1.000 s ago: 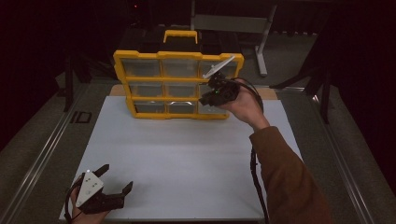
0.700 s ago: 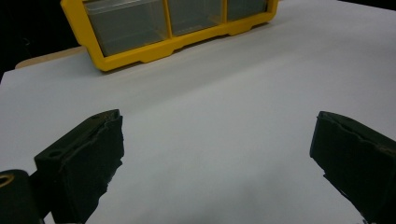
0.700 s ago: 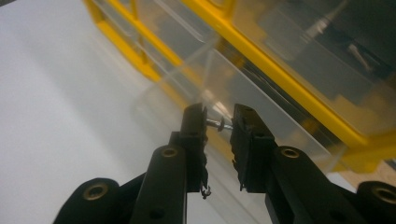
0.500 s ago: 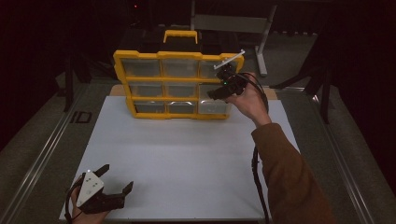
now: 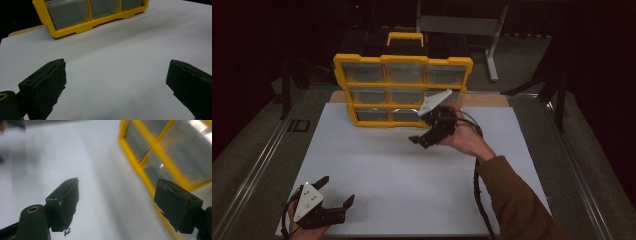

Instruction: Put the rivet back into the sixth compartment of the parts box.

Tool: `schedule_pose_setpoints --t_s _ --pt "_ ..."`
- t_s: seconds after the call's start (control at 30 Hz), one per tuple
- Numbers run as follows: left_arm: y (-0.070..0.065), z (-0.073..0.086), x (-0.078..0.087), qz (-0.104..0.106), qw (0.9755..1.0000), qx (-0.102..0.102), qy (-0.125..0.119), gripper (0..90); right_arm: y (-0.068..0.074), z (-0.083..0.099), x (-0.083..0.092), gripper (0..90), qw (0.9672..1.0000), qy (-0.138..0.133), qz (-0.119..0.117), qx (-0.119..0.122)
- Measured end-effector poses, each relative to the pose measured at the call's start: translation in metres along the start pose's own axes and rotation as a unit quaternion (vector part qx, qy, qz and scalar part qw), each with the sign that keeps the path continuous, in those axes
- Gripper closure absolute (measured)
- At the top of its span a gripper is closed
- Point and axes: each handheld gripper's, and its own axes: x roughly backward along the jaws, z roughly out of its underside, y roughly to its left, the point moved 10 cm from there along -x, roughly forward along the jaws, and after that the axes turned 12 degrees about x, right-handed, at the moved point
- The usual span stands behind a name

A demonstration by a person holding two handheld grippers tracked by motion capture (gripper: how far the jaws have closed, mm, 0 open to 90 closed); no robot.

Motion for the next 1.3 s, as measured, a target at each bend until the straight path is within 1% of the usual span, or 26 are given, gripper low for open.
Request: schedule_pose_setpoints --t_s 0.03,0.07,0.1,0.13,0.17,0.2,0.23,0.27,0.3,0.4,0.47,0.53,0.57,0.6,0.63,0.67,0.7,0.73,0.87,0.9,0.93,0.97,1.0,1.03,1.13,1.3 --pt "0.000 0.000 0.000 0.000 1.0000 0.000 0.000 3.1 0.010 0.009 -0.004 18.3 1.0000 0.007 0.001 0.002" --pt "0.000 0.000 0.000 0.000 1.0000 0.000 0.000 3.1 0.010 0.009 -0.004 18.3 1.0000 0.007 0.001 0.002" --pt "0.000 0.000 0.000 -0.001 1.0000 0.001 -0.001 3.1 0.018 0.020 -0.007 18.3 0.9998 0.019 0.005 0.001" --pt "0.001 0.000 0.000 -0.002 1.0000 0.001 -0.001 3.1 0.030 0.040 -0.010 18.2 0.9994 0.032 0.012 -0.005" --pt "0.001 0.000 0.000 -0.002 1.0000 0.001 -0.001 3.1 0.035 0.049 -0.010 18.3 0.9991 0.036 0.017 -0.012" --pt "0.001 0.000 0.000 -0.002 1.0000 0.001 -0.001 3.1 0.043 0.064 -0.009 18.3 0.9988 0.038 0.024 -0.021" --pt "0.000 0.000 0.000 -0.001 1.0000 0.001 -0.001 3.1 0.048 0.073 -0.007 18.7 0.9987 0.037 0.026 -0.024" --pt "0.000 0.000 0.000 0.000 1.0000 0.001 0.000 3.1 0.055 0.087 -0.003 18.9 0.9984 0.035 0.030 -0.031" --pt "0.000 0.000 -0.001 -0.001 1.0000 0.002 0.000 3.1 0.058 0.095 0.000 18.9 0.9981 0.036 0.035 -0.036" --pt "0.001 0.001 -0.002 -0.001 1.0000 0.003 0.001 3.1 0.070 0.127 0.014 18.9 0.9962 0.028 0.048 -0.067" --pt "0.000 0.001 -0.002 -0.003 1.0000 0.001 0.002 3.1 0.076 0.146 0.024 18.5 0.9935 0.028 0.065 -0.089" --pt "0.001 0.001 -0.001 -0.004 1.0000 0.003 0.001 3.1 0.082 0.166 0.036 17.1 0.9905 0.021 0.085 -0.106" --pt "0.001 0.001 -0.001 -0.005 1.0000 0.003 0.002 3.1 0.084 0.172 0.042 17.1 0.9888 0.010 0.096 -0.114" --pt "0.001 0.001 -0.001 -0.006 1.0000 0.004 0.002 3.1 0.087 0.177 0.047 17.0 0.9870 0.001 0.102 -0.125" --pt "0.002 0.001 -0.001 -0.006 1.0000 0.004 0.001 3.1 0.090 0.184 0.054 16.9 0.9842 -0.019 0.113 -0.135" --pt "0.002 0.001 -0.001 -0.006 1.0000 0.004 0.001 3.1 0.090 0.184 0.054 16.9 0.9842 -0.019 0.113 -0.135" --pt "0.003 0.000 -0.001 -0.009 1.0000 0.004 0.001 3.1 0.092 0.188 0.057 16.0 0.9823 -0.028 0.118 -0.142" --pt "0.003 0.000 -0.001 -0.009 0.9999 0.004 0.000 3.1 0.097 0.202 0.067 14.9 0.9746 -0.055 0.146 -0.161" --pt "0.003 0.000 -0.001 -0.012 0.9999 0.001 0.001 3.1 0.102 0.209 0.079 14.2 0.9609 -0.113 0.162 -0.194" --pt "0.003 0.000 -0.001 -0.013 0.9999 0.001 0.001 3.1 0.102 0.210 0.082 13.6 0.9590 -0.121 0.167 -0.194" --pt "0.003 0.000 -0.001 -0.012 0.9999 0.002 0.001 3.1 0.100 0.210 0.085 13.5 0.9567 -0.125 0.178 -0.193" --pt "0.003 0.000 -0.001 -0.013 0.9999 0.002 0.000 3.1 0.099 0.210 0.088 13.5 0.9546 -0.134 0.182 -0.194" --pt "0.003 0.000 -0.001 -0.013 0.9999 0.002 0.000 3.1 0.099 0.209 0.091 13.5 0.9530 -0.145 0.177 -0.199" --pt "0.003 -0.001 -0.001 -0.013 0.9999 0.003 -0.001 3.1 0.098 0.209 0.092 13.4 0.9512 -0.152 0.178 -0.201" --pt "0.003 -0.001 -0.001 -0.013 0.9999 0.002 0.000 3.1 0.097 0.212 0.094 12.9 0.9499 -0.150 0.186 -0.202" --pt "0.003 0.000 -0.002 -0.013 0.9999 0.001 0.001 3.0 0.096 0.212 0.096 11.1 0.9493 -0.156 0.187 -0.198"
